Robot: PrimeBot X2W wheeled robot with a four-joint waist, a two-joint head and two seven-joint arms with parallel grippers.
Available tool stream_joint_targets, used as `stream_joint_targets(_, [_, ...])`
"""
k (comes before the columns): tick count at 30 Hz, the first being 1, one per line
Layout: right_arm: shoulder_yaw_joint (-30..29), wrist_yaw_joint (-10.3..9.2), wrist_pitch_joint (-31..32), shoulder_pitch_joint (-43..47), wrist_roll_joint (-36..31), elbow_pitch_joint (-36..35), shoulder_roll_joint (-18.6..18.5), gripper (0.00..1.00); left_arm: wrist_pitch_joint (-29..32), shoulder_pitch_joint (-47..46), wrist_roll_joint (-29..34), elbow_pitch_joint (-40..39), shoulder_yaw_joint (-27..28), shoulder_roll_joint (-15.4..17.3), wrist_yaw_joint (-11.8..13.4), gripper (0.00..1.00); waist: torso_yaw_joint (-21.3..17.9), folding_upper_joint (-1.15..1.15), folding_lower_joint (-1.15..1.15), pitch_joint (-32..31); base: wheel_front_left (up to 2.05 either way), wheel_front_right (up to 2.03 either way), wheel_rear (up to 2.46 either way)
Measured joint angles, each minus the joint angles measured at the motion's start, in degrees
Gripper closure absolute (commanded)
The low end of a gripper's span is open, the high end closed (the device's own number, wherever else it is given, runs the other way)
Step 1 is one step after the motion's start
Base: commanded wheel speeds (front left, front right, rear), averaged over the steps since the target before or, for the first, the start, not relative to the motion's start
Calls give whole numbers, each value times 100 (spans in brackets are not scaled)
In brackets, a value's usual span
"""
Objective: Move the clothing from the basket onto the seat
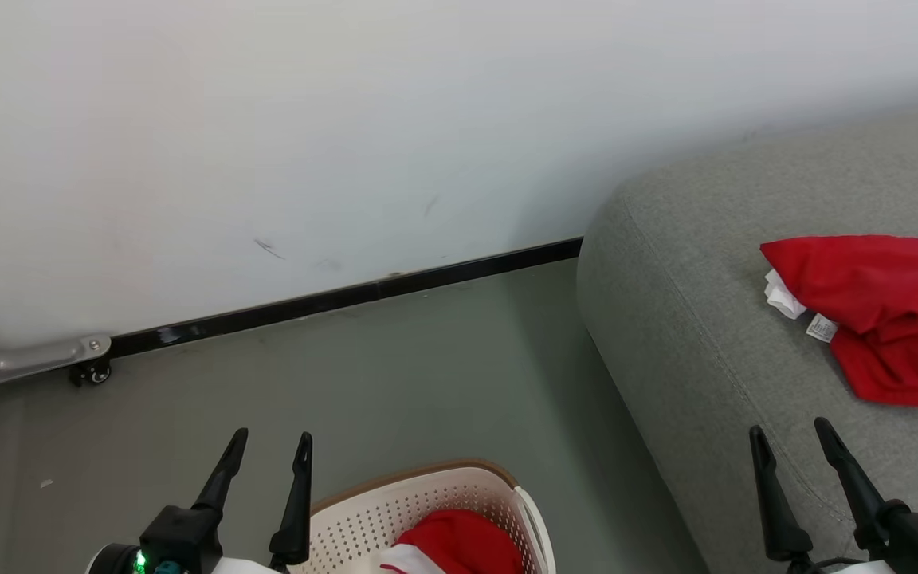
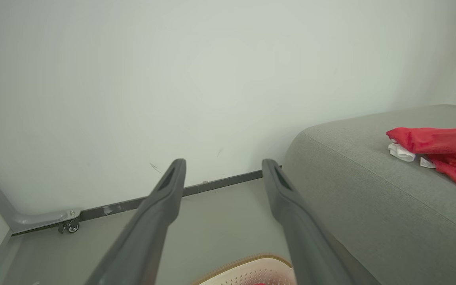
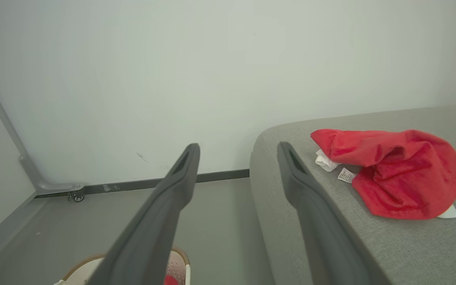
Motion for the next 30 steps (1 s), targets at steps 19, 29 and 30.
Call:
stream_joint_targets(19, [241, 0, 53, -241, -209, -226, 0, 0, 1, -69, 272, 335, -237, 147, -211, 0, -216, 0, 0, 360, 0, 0, 0])
stream_joint_targets(29, [109, 0, 51, -305, -234, -376, 0, 0, 112, -601, 469, 662, -662, 129, -520, 0, -293, 0, 0, 693, 0, 0, 0])
stream_joint_targets(30, [88, 0, 41, -359, -234, -402, 0, 0, 135, -725, 501, 703, -733, 99, -579, 0, -313, 0, 0, 775, 0, 0, 0])
